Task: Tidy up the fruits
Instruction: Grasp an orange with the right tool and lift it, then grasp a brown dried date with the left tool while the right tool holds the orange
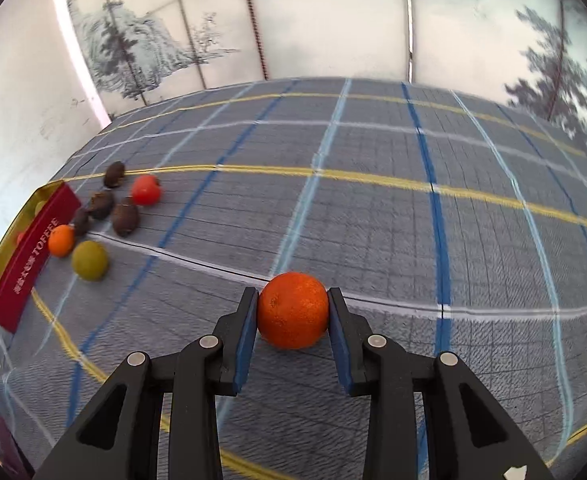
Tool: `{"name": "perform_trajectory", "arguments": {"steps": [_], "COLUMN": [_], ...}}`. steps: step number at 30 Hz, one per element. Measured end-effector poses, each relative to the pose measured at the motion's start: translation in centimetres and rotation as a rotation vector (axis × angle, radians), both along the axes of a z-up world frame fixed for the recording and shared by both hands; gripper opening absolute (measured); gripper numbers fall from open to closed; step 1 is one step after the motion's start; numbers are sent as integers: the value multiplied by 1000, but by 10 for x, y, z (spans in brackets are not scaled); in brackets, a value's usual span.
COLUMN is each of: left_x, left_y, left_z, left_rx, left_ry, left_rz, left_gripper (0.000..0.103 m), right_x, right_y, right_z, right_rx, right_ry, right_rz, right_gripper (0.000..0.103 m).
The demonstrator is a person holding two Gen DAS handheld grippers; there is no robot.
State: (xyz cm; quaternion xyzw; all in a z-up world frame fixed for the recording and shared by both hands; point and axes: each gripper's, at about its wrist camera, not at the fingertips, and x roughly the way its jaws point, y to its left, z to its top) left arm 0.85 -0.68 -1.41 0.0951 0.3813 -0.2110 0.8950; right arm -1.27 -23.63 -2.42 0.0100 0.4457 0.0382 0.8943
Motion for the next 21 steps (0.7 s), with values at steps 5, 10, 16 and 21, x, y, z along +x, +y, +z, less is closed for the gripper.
{"name": "perform_trajectory", "arguments": {"steps": [5, 10, 16, 21], "left_x": [58, 112, 143, 160], "left_y": [-31, -61, -88, -100], "left_z": [-3, -23, -47, -70], "left_rx": [2, -7, 87, 104], "left_ry": [68, 173, 178, 252], "left_rz": [-15, -37, -69, -115], "left_gripper": [71, 71, 71, 36], "right_x": [4, 5, 5, 6], "right_y": [-6, -3, 0, 2], "right_z": [-2, -3, -3, -4], "right_rx": [45, 65, 96, 103], "right_ry": [-9, -5, -6, 1], "right_rz": [7, 38, 56, 73], "right_gripper": [32, 33, 33, 33]}}
